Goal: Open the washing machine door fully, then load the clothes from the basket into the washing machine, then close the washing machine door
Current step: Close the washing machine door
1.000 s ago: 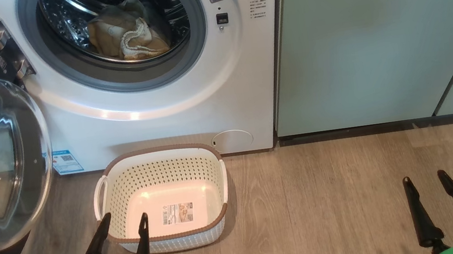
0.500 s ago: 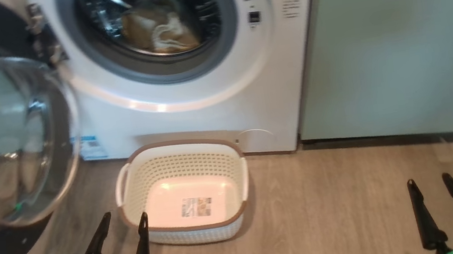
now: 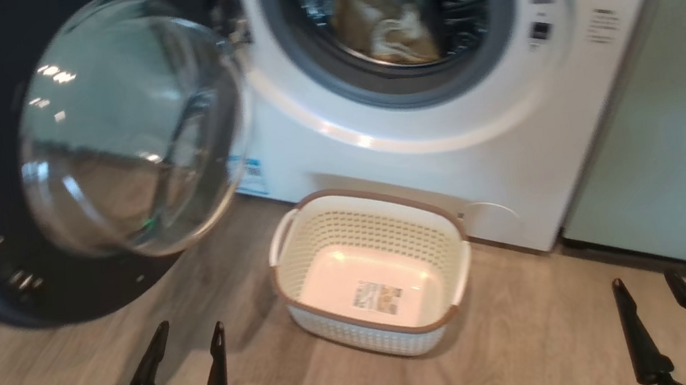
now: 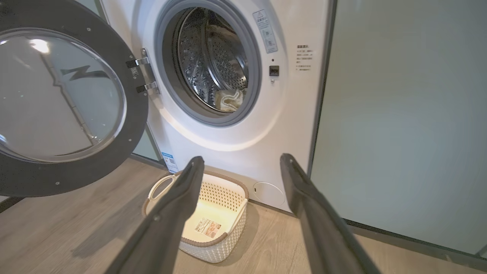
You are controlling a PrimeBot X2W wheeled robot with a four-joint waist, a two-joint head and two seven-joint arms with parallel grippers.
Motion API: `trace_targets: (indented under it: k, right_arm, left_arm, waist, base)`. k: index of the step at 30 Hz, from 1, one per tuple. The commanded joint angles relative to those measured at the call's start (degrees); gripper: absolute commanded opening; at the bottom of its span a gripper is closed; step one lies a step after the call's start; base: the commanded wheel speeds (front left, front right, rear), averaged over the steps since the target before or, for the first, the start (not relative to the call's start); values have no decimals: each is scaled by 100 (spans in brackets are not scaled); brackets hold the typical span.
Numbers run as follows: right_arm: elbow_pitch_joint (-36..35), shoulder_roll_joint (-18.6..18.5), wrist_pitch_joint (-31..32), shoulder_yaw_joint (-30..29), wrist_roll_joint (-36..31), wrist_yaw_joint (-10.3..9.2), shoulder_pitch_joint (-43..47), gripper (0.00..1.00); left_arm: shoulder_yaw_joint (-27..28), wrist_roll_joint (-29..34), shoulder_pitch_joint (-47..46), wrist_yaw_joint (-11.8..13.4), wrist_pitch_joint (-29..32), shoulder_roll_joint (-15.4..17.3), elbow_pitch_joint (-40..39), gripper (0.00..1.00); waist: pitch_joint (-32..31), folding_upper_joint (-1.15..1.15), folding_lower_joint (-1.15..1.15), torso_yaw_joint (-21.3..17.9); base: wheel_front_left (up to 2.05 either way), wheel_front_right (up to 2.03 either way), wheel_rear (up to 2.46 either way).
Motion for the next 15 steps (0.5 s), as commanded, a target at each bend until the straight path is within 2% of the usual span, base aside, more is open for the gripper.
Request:
trace_targets:
  k: [1,7,15]
  right_arm:
    - [-184,-86,6,123,21,-16,-131,100]
    - [-170,-86,8,157,50,-16,-132,100]
    - [-152,-86,12,200,77,-16,-135,100]
  left_arm:
    - [267,27,-348,493,-46,84,-157,100]
    - [287,0,-309,494,-50,77,-196,100]
    - [289,6,-290,498,-56,77,-211,100]
  waist:
    - [-53,0,0,359]
    - [-77,0,0,661]
    - [-105,0,0,795]
  base:
    - [0,0,0]
    - [0,0,0]
    - [0,0,0]
